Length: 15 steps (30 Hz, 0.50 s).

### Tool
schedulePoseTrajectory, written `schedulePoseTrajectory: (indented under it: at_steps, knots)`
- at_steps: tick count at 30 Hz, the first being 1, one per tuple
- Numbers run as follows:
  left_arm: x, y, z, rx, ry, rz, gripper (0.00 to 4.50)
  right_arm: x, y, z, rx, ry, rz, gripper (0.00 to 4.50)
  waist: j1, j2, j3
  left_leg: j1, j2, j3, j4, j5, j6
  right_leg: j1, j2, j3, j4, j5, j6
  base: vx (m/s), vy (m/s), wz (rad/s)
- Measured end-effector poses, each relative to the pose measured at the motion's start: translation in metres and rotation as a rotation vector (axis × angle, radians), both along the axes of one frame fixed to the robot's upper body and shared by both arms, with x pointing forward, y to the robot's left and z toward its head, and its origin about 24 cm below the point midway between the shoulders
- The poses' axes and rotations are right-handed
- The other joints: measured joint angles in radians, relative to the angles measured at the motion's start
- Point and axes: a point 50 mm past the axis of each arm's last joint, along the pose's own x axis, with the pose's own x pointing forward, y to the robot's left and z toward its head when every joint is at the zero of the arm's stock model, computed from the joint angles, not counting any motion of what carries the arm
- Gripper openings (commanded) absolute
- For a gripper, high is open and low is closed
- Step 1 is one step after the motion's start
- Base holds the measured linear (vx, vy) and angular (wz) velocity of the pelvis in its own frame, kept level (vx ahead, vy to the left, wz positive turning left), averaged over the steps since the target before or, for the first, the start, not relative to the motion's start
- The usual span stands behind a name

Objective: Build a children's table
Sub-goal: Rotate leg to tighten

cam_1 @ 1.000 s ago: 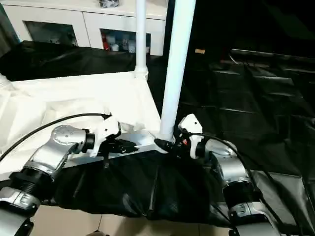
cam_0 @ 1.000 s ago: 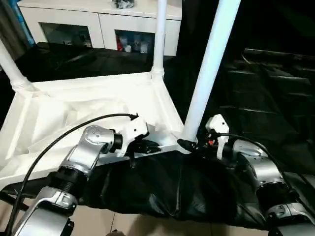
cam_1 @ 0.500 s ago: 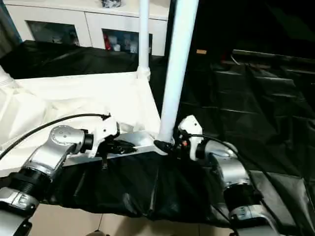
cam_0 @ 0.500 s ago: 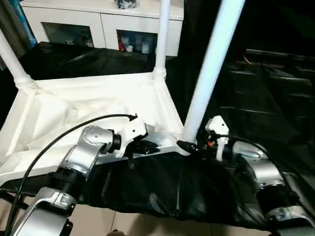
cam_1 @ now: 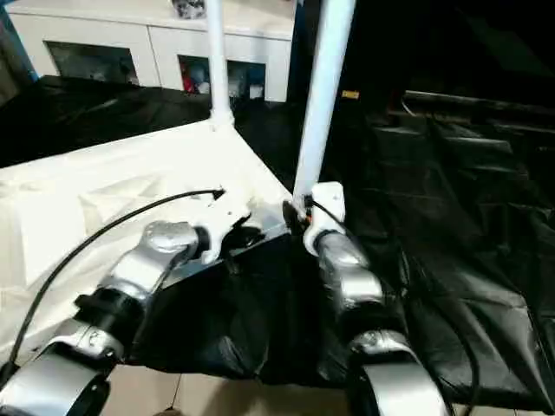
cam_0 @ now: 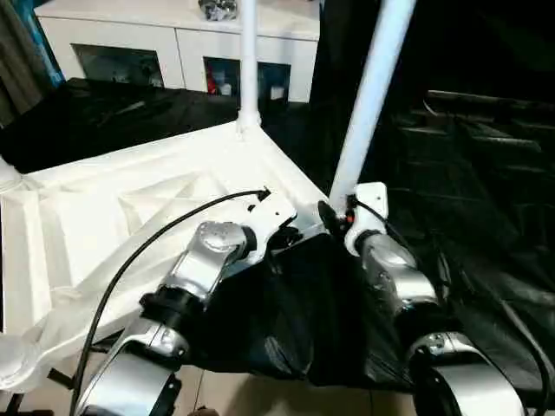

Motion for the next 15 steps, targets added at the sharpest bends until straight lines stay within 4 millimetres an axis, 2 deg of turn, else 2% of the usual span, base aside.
schedulePoseTrajectory:
  at_steps: [2, 3, 9, 13, 15]
  knots:
    - [0.0, 0.0, 0.0, 0.002, -0.002, -0.001, 0.0, 0.0, 0.0, 0.0, -0.001, -0.012, -0.001, 2.66, -0.001, 0.0, 0.0, 0.0, 0.0, 0.0, 0.0, 0.0, 0.0, 0.0, 0.0, 0.0, 0.0, 0.0, 0.0, 0.0, 0.0, 0.0]
    - [0.0, 0.0, 0.0, 0.004, -0.005, -0.004, 0.0, 0.0, 0.0, 0.0, -0.001, -0.014, 0.0, 3.22, -0.001, 0.0, 0.0, 0.0, 0.0, 0.0, 0.0, 0.0, 0.0, 0.0, 0.0, 0.0, 0.0, 0.0, 0.0, 0.0, 0.0, 0.0]
    - [0.0, 0.009, 0.003, 0.017, -0.025, -0.04, 0.0, -0.001, -0.001, 0.001, 0.007, -0.042, 0.081, 3.62, -0.005, 0.001, 0.001, -0.001, 0.0, 0.0, 0.0, 0.0, 0.0, -0.004, 0.0, 0.0, 0.0, 0.0, 0.0, 0.0, 0.0, 0.0]
    - [-0.009, 0.021, 0.003, -0.001, -0.012, -0.145, 0.0, -0.008, -0.012, 0.0, -0.034, -0.07, 0.249, 3.89, -0.003, 0.002, 0.001, -0.002, 0.001, 0.0, -0.002, 0.0, 0.001, -0.005, 0.0, -0.001, 0.0, -0.001, 0.0, 0.0, 0.0, 0.0]
    - [-0.011, 0.026, 0.004, 0.003, -0.005, -0.176, 0.0, -0.01, -0.015, 0.001, -0.04, -0.076, 0.299, 3.89, -0.001, 0.002, 0.001, -0.002, 0.001, 0.0, -0.001, 0.0, 0.001, -0.006, 0.0, -0.001, 0.0, -0.001, 0.0, 0.0, 0.0, 0.0]
